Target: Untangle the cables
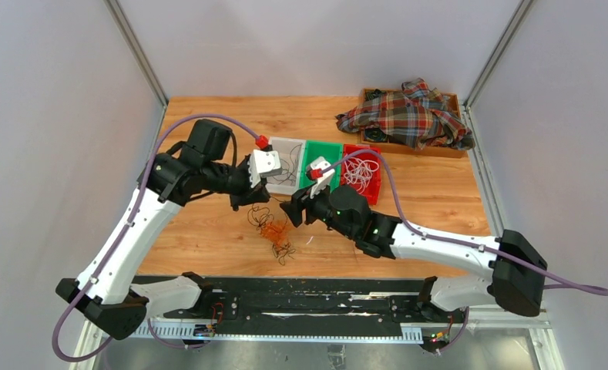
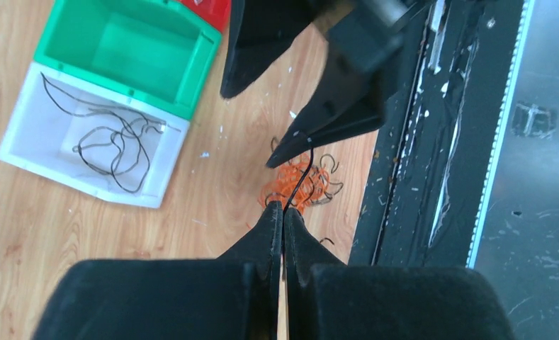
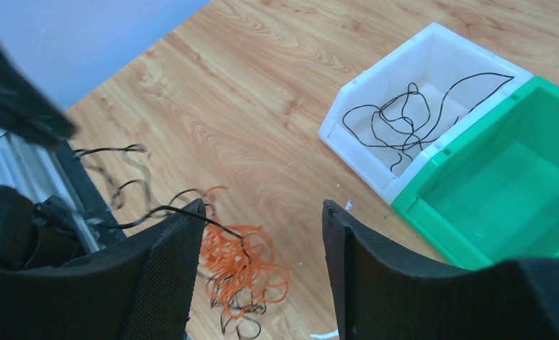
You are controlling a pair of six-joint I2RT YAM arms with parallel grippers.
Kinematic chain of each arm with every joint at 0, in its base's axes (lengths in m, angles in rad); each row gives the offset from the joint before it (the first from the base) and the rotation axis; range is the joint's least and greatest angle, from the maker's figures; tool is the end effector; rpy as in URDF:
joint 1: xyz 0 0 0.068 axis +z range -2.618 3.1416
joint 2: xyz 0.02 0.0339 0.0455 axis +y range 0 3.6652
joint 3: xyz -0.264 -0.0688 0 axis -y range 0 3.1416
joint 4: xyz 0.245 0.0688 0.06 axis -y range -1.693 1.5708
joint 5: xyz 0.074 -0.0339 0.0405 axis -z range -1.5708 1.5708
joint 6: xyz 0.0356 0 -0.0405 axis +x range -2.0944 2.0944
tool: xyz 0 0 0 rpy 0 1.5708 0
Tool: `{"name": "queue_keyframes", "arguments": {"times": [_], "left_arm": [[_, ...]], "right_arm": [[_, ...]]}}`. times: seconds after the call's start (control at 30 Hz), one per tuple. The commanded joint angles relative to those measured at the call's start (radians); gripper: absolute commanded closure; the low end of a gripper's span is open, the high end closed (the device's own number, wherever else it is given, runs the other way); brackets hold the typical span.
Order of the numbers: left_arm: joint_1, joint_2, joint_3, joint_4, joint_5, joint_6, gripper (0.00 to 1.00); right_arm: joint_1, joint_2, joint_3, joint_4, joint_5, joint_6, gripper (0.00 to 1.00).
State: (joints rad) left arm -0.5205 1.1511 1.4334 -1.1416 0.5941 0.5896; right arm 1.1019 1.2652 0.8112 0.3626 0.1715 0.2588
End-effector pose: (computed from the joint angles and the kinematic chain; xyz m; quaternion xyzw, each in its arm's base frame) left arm 0.1624 -0.1161 0.4021 0.5590 0.7080 -0.2627 0.3423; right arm 0.1390 0.2610 0.3018 -0.2485 0.6952 0.3733 0.5619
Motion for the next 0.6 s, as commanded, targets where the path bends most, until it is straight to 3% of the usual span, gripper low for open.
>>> {"name": "queue_keyframes", "arguments": {"times": [0.0, 0.33, 0.57], "left_arm": [[-0.007, -0.025, 0.09, -0.02, 0.093, -0.054, 0.99], [-0.009, -0.021, 0.256, -0.018, 0.17, -0.114, 1.0], [-0.009, 0.027, 0.42, -0.018, 0.16, -0.143, 1.0]], "right_arm": [[0.022, 0.063, 0.024, 0.12, 0.115, -0.016, 0.4], [0.023, 0.2, -0.009, 0.257, 0.092, 0.07, 0.45], [0.023, 0.238, -0.131, 0.34, 0.142, 0.113, 0.46]]}}
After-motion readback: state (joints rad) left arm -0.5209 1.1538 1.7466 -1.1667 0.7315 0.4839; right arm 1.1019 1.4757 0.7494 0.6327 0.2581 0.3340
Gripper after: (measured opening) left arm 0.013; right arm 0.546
